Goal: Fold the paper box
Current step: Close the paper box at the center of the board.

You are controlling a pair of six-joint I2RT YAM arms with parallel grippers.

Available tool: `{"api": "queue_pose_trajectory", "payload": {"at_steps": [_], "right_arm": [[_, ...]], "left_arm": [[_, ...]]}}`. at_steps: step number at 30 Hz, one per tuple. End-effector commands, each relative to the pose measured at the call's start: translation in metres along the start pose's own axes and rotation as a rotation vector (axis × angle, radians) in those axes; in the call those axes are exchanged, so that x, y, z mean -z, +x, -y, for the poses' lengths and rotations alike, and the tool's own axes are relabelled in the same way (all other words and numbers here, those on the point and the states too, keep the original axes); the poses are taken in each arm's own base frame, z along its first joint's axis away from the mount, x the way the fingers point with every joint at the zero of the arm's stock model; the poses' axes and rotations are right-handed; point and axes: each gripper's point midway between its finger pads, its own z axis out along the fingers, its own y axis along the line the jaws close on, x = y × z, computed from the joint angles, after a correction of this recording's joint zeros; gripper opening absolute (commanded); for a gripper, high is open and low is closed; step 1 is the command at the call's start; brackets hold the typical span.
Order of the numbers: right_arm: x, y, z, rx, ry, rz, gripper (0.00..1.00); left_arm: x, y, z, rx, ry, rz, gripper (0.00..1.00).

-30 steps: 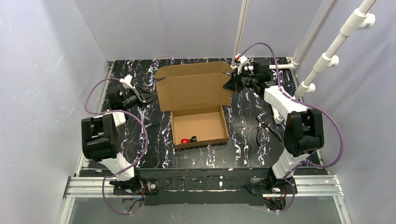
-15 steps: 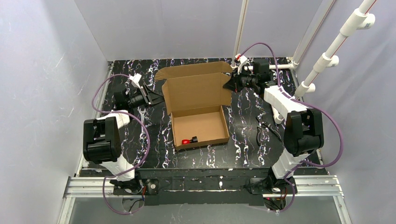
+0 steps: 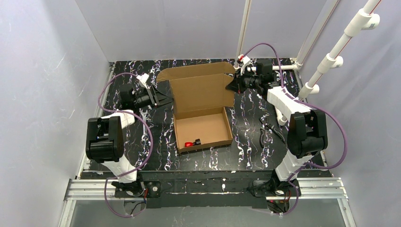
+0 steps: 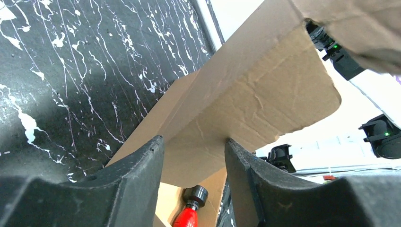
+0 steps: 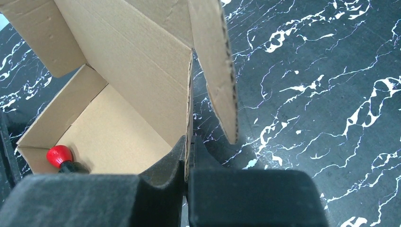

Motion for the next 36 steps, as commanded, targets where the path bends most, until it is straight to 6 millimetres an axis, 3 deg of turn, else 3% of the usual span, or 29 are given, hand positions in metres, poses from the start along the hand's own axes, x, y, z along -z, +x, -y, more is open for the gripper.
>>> {"api": "queue_pose_trajectory", "payload": {"at_steps": [1, 10, 23, 36], "right_arm": [[-0.006, 0.001, -0.008, 0.012, -0.045, -0.011, 0.01], [-0.010, 0.002, -0.023, 0.018, -0.123, -0.010, 0.01], [-0.019, 0.004, -0.040, -0.004, -0.215, 0.003, 0.01], [-0.025, 0.004, -0.049, 0.008, -0.270, 0.004, 0.01]], "left_arm": [[-0.006, -0.010, 0.010, -0.106, 0.027, 0.004, 0.51], [-0.009, -0.015, -0.003, -0.219, -0.027, 0.042, 0.57], [-0.014, -0.014, 0.002, -0.354, 0.025, 0.066, 0.63], [-0.018, -0.013, 0.001, -0.332, 0.095, 0.121, 0.60]]}}
